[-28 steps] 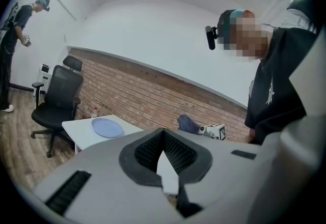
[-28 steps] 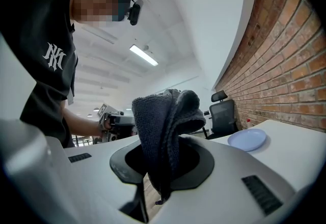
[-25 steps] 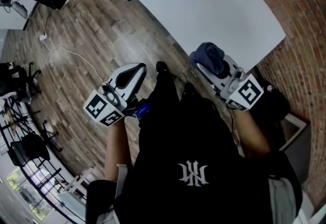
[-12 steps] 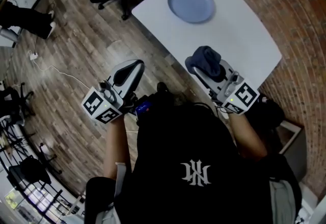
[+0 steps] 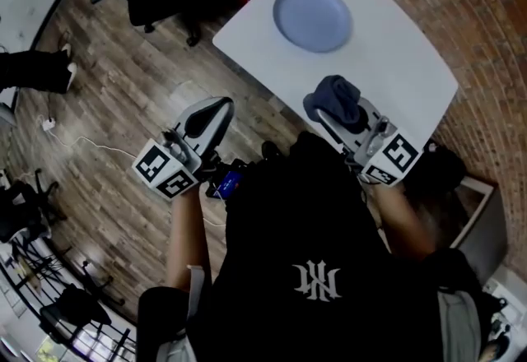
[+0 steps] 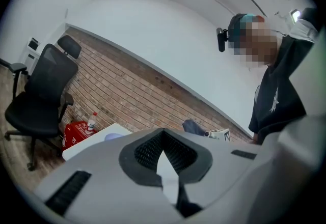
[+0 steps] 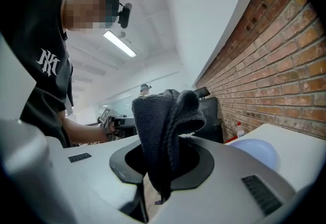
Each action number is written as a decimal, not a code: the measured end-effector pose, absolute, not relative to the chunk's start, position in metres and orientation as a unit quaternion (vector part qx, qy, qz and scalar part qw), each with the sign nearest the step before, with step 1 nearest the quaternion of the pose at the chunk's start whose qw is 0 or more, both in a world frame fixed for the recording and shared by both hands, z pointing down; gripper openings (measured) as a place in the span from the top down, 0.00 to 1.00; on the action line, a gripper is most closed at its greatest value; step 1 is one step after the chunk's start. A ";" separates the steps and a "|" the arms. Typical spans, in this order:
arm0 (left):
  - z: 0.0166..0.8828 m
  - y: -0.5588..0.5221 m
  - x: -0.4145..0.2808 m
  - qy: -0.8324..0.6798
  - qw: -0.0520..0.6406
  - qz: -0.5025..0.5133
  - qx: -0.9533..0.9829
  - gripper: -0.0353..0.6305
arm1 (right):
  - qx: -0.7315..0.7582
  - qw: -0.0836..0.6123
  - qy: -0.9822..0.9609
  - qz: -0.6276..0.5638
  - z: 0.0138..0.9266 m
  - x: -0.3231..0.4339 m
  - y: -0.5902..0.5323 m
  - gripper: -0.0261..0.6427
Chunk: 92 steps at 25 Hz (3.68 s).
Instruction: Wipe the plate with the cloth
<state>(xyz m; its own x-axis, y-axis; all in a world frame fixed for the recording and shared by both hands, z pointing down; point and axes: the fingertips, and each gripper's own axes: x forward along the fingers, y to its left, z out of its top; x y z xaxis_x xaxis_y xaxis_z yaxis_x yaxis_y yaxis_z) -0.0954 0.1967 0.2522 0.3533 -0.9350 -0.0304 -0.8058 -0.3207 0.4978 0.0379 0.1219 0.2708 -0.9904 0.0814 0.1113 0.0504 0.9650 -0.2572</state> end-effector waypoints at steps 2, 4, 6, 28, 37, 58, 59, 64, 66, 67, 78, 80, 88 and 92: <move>0.258 0.182 -0.101 -0.539 0.211 -0.150 0.801 0.94 | -0.026 0.065 -0.989 0.134 0.277 0.033 0.109 0.83; 0.264 0.164 -0.106 -0.536 0.216 -0.142 0.804 0.94 | -0.020 0.066 -0.988 0.137 0.282 0.027 0.092 0.83; 0.269 0.144 -0.110 -0.538 0.221 -0.129 0.803 0.94 | -0.016 0.063 -0.988 0.141 0.288 0.022 0.074 0.83; 0.392 -0.044 -0.159 -0.507 0.381 0.039 0.772 0.94 | 0.033 0.098 -0.979 0.176 0.364 -0.043 -0.090 0.83; 0.454 -0.079 -0.167 -0.461 0.465 0.050 0.754 0.91 | 0.063 0.163 -0.962 0.212 0.398 -0.059 -0.131 0.83; 0.525 -0.093 -0.144 -0.400 0.593 0.075 0.695 0.83 | 0.061 0.256 -0.941 0.213 0.464 -0.120 -0.152 0.83; 0.525 -0.092 -0.144 -0.399 0.595 0.074 0.694 0.84 | 0.060 0.257 -0.941 0.212 0.465 -0.125 -0.151 0.83; 0.526 -0.093 -0.146 -0.407 0.597 0.074 0.687 0.84 | 0.050 0.265 -0.936 0.224 0.475 -0.144 -0.139 0.83; 0.526 -0.092 -0.145 -0.404 0.604 0.066 0.684 0.84 | 0.045 0.276 -0.933 0.227 0.480 -0.152 -0.133 0.83; 0.526 -0.092 -0.145 -0.404 0.606 0.061 0.682 0.85 | 0.043 0.282 -0.931 0.226 0.482 -0.155 -0.129 0.83; 0.525 -0.096 -0.154 -0.433 0.589 0.071 0.679 0.86 | 0.052 0.304 -0.929 0.205 0.508 -0.173 -0.127 0.83; 0.526 -0.095 -0.149 -0.423 0.599 0.058 0.677 0.86 | 0.054 0.305 -0.929 0.203 0.509 -0.172 -0.130 0.83; 0.524 -0.096 -0.148 -0.424 0.596 0.051 0.680 0.86 | 0.085 0.319 -0.924 0.193 0.517 -0.164 -0.149 0.83; 0.525 -0.095 -0.148 -0.430 0.592 0.051 0.680 0.86 | 0.092 0.322 -0.922 0.192 0.520 -0.162 -0.154 0.83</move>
<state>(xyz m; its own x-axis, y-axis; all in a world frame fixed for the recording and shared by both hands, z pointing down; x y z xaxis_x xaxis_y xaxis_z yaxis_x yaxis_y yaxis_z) -0.1483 -0.0954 0.5247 0.6255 -0.5231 0.5789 -0.6448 0.0711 0.7610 -0.1622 -0.1540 0.5199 -0.7754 -0.0457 0.6298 -0.2932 0.9094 -0.2950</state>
